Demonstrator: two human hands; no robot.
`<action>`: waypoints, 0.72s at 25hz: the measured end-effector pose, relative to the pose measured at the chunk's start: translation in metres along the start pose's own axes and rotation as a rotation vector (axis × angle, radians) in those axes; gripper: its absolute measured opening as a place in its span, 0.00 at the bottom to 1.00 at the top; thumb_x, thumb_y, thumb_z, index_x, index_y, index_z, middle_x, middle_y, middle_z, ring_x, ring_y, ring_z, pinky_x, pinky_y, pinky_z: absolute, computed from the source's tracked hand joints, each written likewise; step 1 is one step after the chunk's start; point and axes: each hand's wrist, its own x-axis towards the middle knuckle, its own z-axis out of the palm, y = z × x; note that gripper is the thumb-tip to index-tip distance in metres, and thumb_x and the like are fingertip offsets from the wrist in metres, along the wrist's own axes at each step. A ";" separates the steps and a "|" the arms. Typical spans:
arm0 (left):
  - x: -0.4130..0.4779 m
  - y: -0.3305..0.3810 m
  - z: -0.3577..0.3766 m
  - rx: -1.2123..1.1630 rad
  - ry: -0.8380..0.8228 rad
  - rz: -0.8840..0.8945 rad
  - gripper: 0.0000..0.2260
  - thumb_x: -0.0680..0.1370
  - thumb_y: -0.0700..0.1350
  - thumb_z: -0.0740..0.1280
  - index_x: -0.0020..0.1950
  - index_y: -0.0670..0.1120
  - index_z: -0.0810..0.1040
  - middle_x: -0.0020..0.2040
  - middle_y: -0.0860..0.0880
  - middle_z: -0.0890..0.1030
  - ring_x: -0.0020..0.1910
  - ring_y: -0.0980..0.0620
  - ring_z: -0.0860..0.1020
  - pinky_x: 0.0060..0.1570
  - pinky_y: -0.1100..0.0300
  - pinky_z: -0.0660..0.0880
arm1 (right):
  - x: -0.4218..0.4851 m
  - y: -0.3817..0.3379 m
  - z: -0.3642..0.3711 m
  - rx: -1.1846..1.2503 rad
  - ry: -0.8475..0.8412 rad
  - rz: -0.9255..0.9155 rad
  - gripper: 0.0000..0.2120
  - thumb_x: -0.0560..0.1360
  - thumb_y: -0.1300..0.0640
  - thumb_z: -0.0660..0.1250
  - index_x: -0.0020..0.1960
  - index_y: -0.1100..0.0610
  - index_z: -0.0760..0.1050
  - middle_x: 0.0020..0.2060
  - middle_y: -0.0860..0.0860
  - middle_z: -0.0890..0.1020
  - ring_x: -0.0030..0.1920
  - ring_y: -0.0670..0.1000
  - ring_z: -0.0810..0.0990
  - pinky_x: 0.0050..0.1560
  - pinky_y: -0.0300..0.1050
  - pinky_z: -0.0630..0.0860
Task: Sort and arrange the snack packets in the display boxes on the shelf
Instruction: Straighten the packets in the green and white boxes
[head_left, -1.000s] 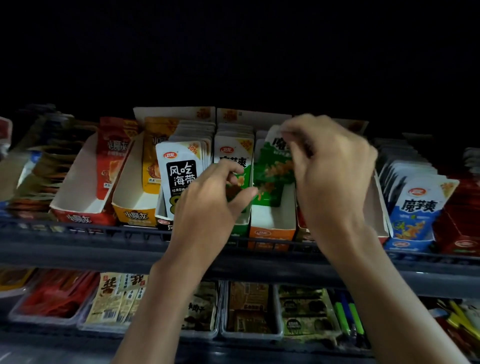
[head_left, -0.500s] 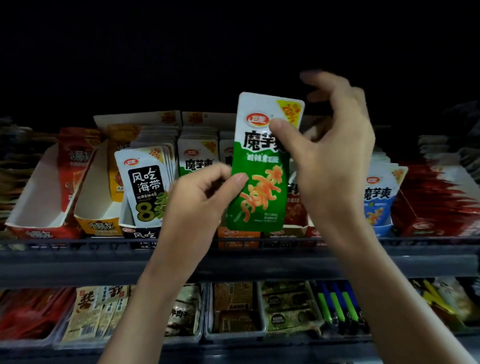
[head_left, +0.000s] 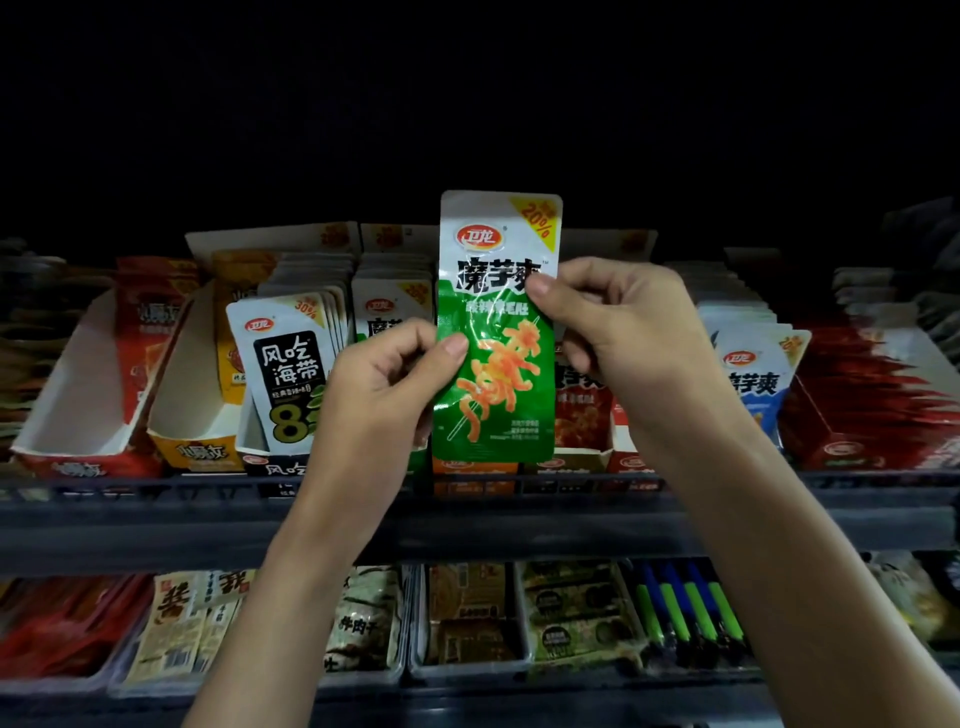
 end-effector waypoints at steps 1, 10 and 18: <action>-0.001 0.001 0.001 -0.029 0.011 0.000 0.13 0.79 0.46 0.64 0.35 0.44 0.73 0.30 0.48 0.71 0.30 0.50 0.70 0.28 0.57 0.67 | 0.000 0.000 0.001 0.011 -0.010 -0.004 0.07 0.78 0.59 0.67 0.45 0.64 0.79 0.27 0.54 0.74 0.21 0.43 0.66 0.25 0.32 0.67; -0.005 0.003 -0.011 0.066 0.115 0.091 0.08 0.79 0.41 0.66 0.42 0.40 0.78 0.38 0.51 0.83 0.37 0.55 0.82 0.33 0.62 0.77 | 0.000 0.002 0.020 0.095 -0.081 -0.145 0.05 0.79 0.60 0.66 0.51 0.62 0.77 0.31 0.51 0.77 0.25 0.44 0.71 0.25 0.31 0.68; 0.005 -0.001 -0.039 0.141 0.494 0.117 0.08 0.81 0.46 0.64 0.43 0.51 0.79 0.30 0.61 0.74 0.29 0.61 0.70 0.32 0.68 0.65 | 0.008 0.009 0.058 0.083 0.056 -0.326 0.01 0.78 0.61 0.68 0.49 0.58 0.79 0.36 0.49 0.78 0.31 0.45 0.74 0.31 0.37 0.71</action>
